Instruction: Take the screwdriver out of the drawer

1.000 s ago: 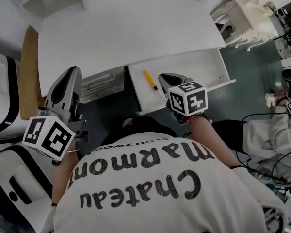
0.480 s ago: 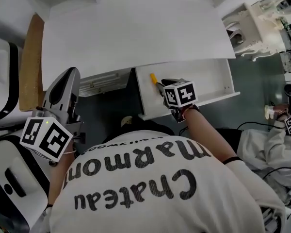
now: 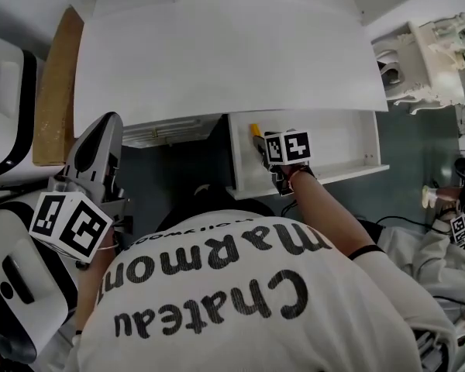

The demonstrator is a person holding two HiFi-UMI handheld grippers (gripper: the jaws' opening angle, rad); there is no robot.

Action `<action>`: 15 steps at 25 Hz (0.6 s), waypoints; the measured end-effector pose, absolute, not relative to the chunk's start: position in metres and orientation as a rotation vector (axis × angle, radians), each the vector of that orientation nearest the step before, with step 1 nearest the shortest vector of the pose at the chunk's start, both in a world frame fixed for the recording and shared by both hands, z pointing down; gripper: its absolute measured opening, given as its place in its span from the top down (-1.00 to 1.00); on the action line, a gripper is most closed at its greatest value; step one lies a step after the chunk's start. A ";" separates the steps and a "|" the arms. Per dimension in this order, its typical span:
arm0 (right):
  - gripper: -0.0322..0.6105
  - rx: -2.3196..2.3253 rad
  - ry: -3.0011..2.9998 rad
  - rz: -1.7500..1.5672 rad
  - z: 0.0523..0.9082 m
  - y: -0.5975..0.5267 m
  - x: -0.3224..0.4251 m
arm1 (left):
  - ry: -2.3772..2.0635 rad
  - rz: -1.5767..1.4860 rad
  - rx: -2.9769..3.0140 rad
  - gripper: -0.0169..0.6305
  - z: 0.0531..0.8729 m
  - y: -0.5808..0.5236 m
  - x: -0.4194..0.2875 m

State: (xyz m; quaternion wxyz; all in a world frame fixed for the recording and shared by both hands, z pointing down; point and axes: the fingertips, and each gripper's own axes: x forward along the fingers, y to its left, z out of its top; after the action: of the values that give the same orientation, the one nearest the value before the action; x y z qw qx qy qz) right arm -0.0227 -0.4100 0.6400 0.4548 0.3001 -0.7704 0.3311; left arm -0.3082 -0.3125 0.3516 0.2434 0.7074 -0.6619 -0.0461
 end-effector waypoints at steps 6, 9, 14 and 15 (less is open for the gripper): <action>0.43 0.788 -1.842 0.790 0.659 -0.423 -0.023 | -1.864 -0.119 1.852 0.89 0.359 -0.300 -0.328; 0.43 0.778 -1.822 0.774 0.667 -0.424 -0.024 | -1.874 -0.115 1.829 0.89 0.362 -0.296 -0.335; 0.43 0.774 -1.792 0.743 0.676 -0.427 -0.022 | -1.887 -0.105 1.803 0.89 0.366 -0.296 -0.338; 0.43 0.773 -1.788 0.743 0.677 -0.426 -0.022 | -1.888 -0.105 1.799 0.89 0.367 -0.296 -0.339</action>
State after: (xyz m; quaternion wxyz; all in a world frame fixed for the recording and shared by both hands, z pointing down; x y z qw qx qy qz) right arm -0.0218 -0.4263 0.6772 0.5042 0.3202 -0.7407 0.3077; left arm -0.3388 -0.2961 0.3667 0.2626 0.6651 -0.6980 -0.0387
